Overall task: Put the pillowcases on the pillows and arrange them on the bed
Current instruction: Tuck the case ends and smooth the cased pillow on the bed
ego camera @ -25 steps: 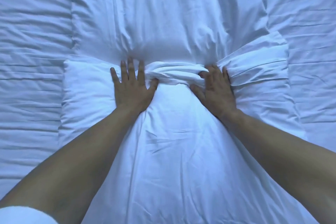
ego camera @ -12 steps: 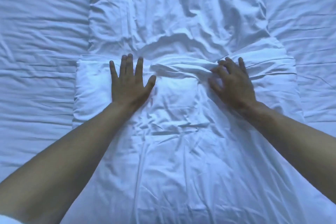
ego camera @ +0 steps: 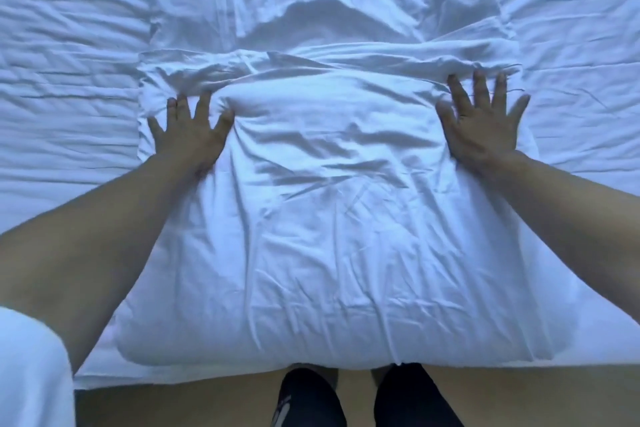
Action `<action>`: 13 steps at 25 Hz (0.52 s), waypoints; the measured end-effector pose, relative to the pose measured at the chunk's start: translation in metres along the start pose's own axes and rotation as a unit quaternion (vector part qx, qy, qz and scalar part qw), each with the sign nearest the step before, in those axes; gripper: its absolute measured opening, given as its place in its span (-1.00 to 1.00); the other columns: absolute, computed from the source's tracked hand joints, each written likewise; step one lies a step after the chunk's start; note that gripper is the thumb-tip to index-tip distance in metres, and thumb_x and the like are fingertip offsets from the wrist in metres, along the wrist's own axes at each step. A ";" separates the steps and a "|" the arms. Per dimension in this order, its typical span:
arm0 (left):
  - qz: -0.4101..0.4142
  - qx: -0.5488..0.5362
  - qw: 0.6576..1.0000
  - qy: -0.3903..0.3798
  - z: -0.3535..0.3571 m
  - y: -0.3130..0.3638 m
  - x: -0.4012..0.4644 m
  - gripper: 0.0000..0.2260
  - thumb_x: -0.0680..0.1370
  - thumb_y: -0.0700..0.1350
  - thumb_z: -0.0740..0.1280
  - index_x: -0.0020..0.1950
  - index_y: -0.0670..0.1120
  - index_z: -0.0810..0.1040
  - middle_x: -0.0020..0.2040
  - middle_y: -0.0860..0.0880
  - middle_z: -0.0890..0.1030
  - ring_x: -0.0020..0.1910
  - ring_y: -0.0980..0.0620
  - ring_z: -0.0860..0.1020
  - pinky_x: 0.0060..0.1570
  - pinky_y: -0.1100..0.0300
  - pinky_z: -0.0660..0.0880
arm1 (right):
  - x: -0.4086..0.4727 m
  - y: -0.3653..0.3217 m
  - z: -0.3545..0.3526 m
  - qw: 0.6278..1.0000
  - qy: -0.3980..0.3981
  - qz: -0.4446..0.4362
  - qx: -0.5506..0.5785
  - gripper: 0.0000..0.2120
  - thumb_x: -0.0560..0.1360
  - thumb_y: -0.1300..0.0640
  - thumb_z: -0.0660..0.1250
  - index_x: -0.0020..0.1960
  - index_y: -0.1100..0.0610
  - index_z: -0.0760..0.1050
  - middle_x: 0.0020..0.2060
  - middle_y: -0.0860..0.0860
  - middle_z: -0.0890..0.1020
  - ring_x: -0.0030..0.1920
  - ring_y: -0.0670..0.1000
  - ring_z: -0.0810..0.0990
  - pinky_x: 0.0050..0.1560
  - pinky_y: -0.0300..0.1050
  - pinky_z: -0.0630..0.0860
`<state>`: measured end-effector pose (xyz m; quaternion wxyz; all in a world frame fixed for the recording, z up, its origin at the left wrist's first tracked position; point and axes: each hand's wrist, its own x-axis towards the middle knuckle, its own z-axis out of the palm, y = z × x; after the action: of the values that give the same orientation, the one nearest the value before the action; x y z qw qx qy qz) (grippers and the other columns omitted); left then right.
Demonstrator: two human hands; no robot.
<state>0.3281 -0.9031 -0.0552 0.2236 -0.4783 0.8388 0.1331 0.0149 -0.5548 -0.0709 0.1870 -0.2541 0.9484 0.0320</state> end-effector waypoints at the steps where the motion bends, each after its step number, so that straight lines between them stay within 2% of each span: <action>1: -0.004 -0.019 1.000 0.011 -0.004 0.001 -0.017 -0.25 0.57 0.43 -0.18 0.67 0.07 -0.08 0.67 -0.13 -0.08 0.64 -0.12 -0.13 0.52 -0.33 -0.17 | -0.010 0.000 -0.007 1.000 -0.001 0.005 0.005 -0.34 0.59 -0.39 -0.22 0.64 -0.20 -0.06 0.65 -0.03 -0.11 0.63 0.19 -0.23 0.50 0.44 -0.27; 3: 0.031 -0.030 0.998 0.036 0.003 0.010 -0.072 -0.25 0.57 0.42 -0.14 0.67 0.06 -0.11 0.67 -0.13 -0.12 0.64 -0.14 -0.15 0.52 -0.34 -0.16 | -0.049 -0.015 -0.016 0.999 -0.009 -0.016 0.034 -0.32 0.59 -0.40 -0.20 0.64 -0.17 -0.07 0.65 0.01 -0.11 0.62 0.21 -0.24 0.52 0.40 -0.27; 5: 0.129 0.023 0.991 0.034 0.032 0.026 -0.146 -0.23 0.55 0.44 -0.10 0.67 0.10 -0.15 0.66 -0.11 -0.21 0.63 -0.14 -0.23 0.50 -0.38 -0.20 | -0.113 -0.041 -0.005 0.993 -0.024 -0.106 0.049 -0.32 0.59 -0.40 -0.16 0.64 -0.18 -0.07 0.65 0.00 -0.12 0.63 0.19 -0.24 0.54 0.35 -0.27; 7: 0.167 0.085 0.981 0.039 0.067 0.021 -0.219 -0.25 0.55 0.44 -0.07 0.66 0.15 -0.15 0.66 -0.08 -0.25 0.62 -0.15 -0.28 0.47 -0.42 -0.22 | -0.190 -0.045 0.023 0.982 -0.040 -0.185 0.007 -0.33 0.60 -0.38 -0.12 0.64 -0.18 -0.06 0.66 0.00 -0.12 0.63 0.17 -0.22 0.56 0.34 -0.22; 8: 0.155 0.100 0.982 0.036 0.080 0.006 -0.241 -0.27 0.56 0.44 -0.09 0.65 0.18 -0.16 0.66 -0.05 -0.26 0.62 -0.16 -0.28 0.47 -0.43 -0.22 | -0.217 -0.032 0.037 0.980 -0.032 -0.194 -0.010 -0.34 0.61 -0.36 -0.11 0.65 -0.16 -0.04 0.66 0.00 -0.11 0.64 0.16 -0.20 0.56 0.34 -0.16; 10: 0.074 0.097 0.992 0.004 0.100 -0.043 -0.269 -0.30 0.55 0.47 -0.19 0.63 0.22 -0.20 0.65 -0.02 -0.29 0.62 -0.14 -0.29 0.48 -0.43 -0.18 | -0.252 0.014 0.056 0.985 -0.033 -0.166 -0.019 -0.35 0.63 -0.32 -0.13 0.66 -0.10 -0.02 0.66 0.00 -0.11 0.64 0.13 -0.17 0.57 0.32 -0.08; 13: -0.030 0.062 0.997 -0.030 0.109 -0.094 -0.284 -0.23 0.50 0.51 -0.33 0.64 0.18 -0.26 0.64 -0.10 -0.30 0.62 -0.14 -0.29 0.47 -0.43 -0.12 | -0.267 0.059 0.061 0.991 -0.044 -0.121 -0.028 -0.34 0.64 -0.30 -0.21 0.66 -0.05 -0.04 0.66 0.02 -0.13 0.64 0.12 -0.21 0.59 0.27 -0.11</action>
<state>0.5617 -0.6921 -0.0074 0.2819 -0.4846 0.8233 0.0884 0.2204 -0.3688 -0.0309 0.2234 -0.3707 0.9003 0.0467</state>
